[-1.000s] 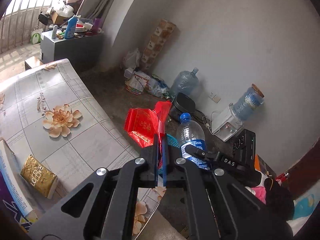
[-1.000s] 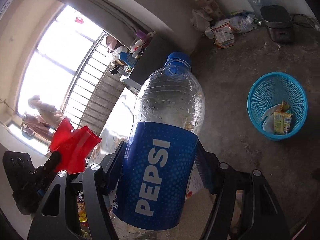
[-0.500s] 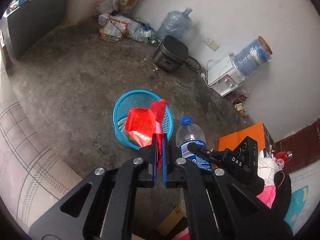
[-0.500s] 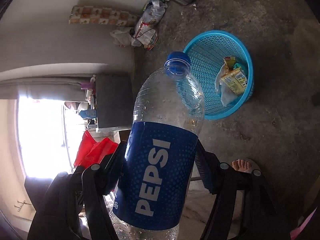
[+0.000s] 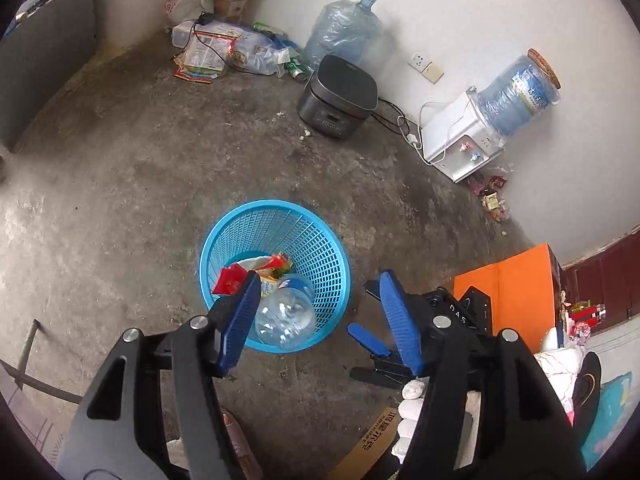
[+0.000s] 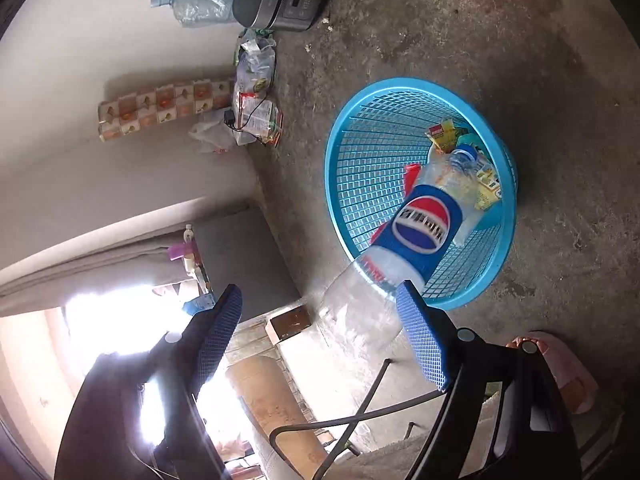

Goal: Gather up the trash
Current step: 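Move both tools back to the table toward the white-blue box, then close the right tool on the white-blue box and lift it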

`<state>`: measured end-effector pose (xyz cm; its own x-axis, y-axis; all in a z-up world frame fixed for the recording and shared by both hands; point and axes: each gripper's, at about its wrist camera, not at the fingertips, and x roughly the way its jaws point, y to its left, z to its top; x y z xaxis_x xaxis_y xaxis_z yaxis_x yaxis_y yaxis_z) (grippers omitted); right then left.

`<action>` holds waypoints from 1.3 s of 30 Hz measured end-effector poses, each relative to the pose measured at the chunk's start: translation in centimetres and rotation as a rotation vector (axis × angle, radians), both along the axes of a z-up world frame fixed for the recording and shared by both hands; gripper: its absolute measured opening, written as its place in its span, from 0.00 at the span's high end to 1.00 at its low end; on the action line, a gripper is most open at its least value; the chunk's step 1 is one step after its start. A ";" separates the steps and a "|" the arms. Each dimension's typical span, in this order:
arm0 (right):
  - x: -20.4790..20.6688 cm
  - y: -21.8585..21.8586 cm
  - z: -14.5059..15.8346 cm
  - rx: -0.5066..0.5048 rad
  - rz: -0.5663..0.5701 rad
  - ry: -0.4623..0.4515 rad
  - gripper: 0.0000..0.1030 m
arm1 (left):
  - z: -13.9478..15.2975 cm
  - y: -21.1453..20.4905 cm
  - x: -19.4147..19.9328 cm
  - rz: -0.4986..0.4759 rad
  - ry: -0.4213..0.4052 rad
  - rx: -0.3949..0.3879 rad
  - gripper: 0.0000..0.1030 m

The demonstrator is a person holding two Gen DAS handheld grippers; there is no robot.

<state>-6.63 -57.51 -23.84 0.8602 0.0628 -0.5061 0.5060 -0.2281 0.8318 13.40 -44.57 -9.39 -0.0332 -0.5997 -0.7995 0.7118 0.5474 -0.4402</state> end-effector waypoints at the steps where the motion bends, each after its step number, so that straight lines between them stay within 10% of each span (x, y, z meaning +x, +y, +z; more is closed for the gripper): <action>1: -0.1 0.1 0.4 -0.018 0.003 0.006 0.25 | 0.3 0.5 0.1 0.009 -0.004 -0.009 0.44; 9: -0.9 3.6 4.3 -0.168 0.113 0.010 0.25 | 5.2 8.7 -1.0 0.091 -0.065 -0.101 0.43; 25: 8.6 19.5 17.4 -0.494 0.682 -0.179 0.25 | 12.1 34.8 -7.0 0.379 -0.361 -0.078 0.43; 39: 15.5 38.4 19.9 -0.582 1.174 -0.223 0.26 | 11.4 49.1 -8.7 0.674 -0.448 0.028 0.43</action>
